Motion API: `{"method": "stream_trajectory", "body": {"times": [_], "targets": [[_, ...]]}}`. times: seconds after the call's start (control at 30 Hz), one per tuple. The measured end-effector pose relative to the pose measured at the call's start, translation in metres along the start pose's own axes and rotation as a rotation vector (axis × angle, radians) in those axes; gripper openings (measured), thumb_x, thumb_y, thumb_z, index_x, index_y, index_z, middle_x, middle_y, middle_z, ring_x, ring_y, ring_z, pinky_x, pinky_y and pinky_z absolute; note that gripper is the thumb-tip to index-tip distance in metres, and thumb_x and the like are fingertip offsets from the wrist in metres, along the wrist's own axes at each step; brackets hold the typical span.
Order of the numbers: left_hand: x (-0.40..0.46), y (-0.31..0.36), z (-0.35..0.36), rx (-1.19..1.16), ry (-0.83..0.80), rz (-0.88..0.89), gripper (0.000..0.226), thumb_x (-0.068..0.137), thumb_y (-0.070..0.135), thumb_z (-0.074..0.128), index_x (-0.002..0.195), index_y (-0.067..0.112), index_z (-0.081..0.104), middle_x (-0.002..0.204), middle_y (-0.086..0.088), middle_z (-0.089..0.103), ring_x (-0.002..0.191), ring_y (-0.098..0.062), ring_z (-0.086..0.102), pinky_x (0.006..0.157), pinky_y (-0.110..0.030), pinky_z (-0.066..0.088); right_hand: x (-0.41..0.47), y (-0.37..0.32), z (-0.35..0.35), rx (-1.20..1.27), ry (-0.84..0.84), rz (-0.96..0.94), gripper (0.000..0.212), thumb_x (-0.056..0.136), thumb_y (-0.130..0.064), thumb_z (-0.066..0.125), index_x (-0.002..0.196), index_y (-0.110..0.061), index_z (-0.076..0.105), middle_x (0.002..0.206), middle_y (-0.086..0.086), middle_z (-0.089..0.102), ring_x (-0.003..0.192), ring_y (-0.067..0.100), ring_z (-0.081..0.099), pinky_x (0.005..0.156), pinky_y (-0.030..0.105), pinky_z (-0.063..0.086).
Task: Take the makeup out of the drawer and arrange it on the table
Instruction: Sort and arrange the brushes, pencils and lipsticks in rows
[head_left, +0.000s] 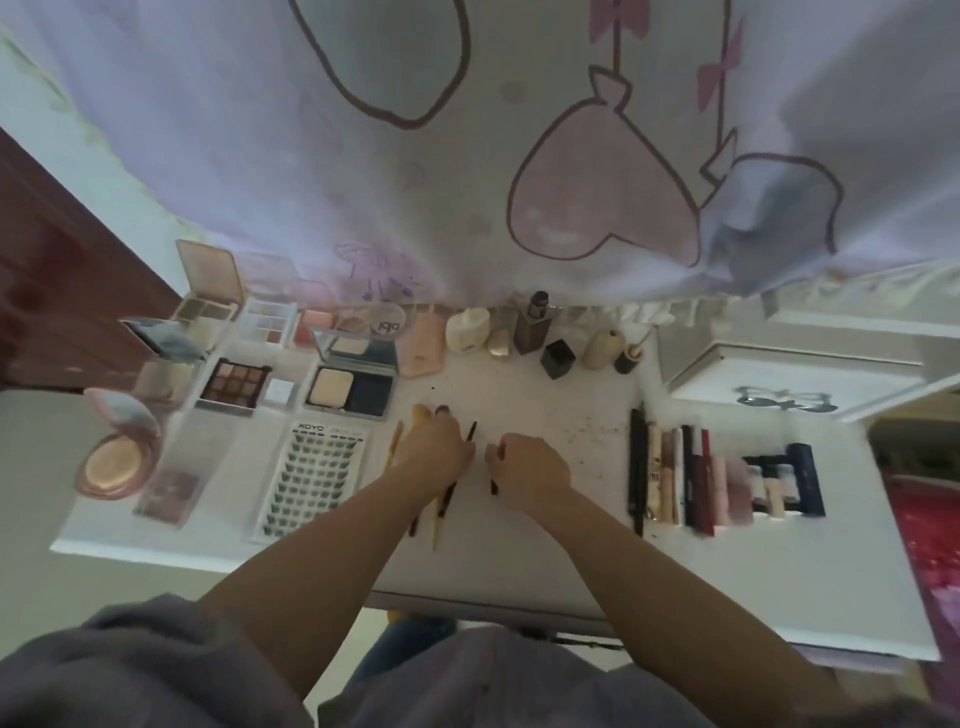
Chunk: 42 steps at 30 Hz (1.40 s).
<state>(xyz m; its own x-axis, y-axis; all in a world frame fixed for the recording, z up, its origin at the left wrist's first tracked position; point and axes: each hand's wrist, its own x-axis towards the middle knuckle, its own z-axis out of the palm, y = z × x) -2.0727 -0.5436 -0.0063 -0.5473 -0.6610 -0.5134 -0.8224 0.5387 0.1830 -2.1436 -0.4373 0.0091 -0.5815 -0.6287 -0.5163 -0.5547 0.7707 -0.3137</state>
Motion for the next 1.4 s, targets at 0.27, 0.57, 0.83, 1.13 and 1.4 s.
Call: {"method": "stream_trajectory", "body": {"times": [0.27, 0.57, 0.83, 1.13, 1.4], "targets": [[0.011, -0.004, 0.002, 0.024, -0.047, 0.055, 0.04, 0.088, 0.048, 0.05, 0.108, 0.015, 0.044, 0.106, -0.009, 0.042, 0.091, -0.026, 0.05, 0.091, -0.04, 0.038, 0.009, -0.009, 0.016, -0.137, 0.047, 0.027, 0.035, 0.099, -0.038, 0.029, 0.095, -0.014, 0.054, 0.097, 0.006, 0.063, 0.085, 0.025, 0.06, 0.063, 0.029, 0.037], [-0.009, 0.035, -0.021, 0.092, 0.045, 0.271, 0.034, 0.096, 0.042, 0.036, 0.072, 0.02, 0.046, 0.073, 0.002, 0.051, 0.066, -0.015, 0.046, 0.069, -0.031, 0.036, 0.004, 0.059, -0.043, 0.016, 0.173, 0.006, 0.032, 0.098, -0.037, 0.034, 0.079, -0.016, 0.049, 0.079, 0.003, 0.057, 0.08, 0.024, 0.06, 0.07, 0.033, 0.048], [-0.036, 0.154, 0.04, -0.147, -0.064, 0.38, 0.02, 0.097, 0.029, 0.036, 0.101, 0.014, 0.049, 0.101, -0.006, 0.06, 0.079, -0.019, 0.052, 0.065, -0.029, 0.037, 0.022, 0.141, -0.108, -0.048, 0.108, 0.109, 0.02, 0.094, -0.024, 0.043, 0.099, -0.014, 0.06, 0.103, 0.008, 0.062, 0.092, 0.025, 0.058, 0.072, 0.029, 0.042], [-0.029, 0.179, 0.065, -0.209, -0.044, 0.143, 0.017, 0.095, 0.03, 0.041, 0.102, 0.016, 0.047, 0.104, -0.004, 0.06, 0.081, -0.017, 0.054, 0.061, -0.027, 0.035, 0.038, 0.148, -0.104, -0.119, 0.009, -0.025, 0.022, 0.092, -0.019, 0.045, 0.096, -0.008, 0.063, 0.099, 0.008, 0.063, 0.09, 0.023, 0.058, 0.071, 0.029, 0.043], [-0.044, 0.141, 0.034, -0.085, 0.078, 0.362, 0.012, 0.091, 0.025, 0.046, 0.096, 0.014, 0.045, 0.1, -0.005, 0.053, 0.081, -0.023, 0.054, 0.061, -0.029, 0.035, 0.029, 0.134, -0.116, 0.133, -0.191, -0.116, 0.044, 0.095, -0.037, 0.051, 0.058, -0.014, 0.057, 0.05, -0.006, 0.052, 0.048, 0.007, 0.048, 0.048, 0.02, 0.033]]}}
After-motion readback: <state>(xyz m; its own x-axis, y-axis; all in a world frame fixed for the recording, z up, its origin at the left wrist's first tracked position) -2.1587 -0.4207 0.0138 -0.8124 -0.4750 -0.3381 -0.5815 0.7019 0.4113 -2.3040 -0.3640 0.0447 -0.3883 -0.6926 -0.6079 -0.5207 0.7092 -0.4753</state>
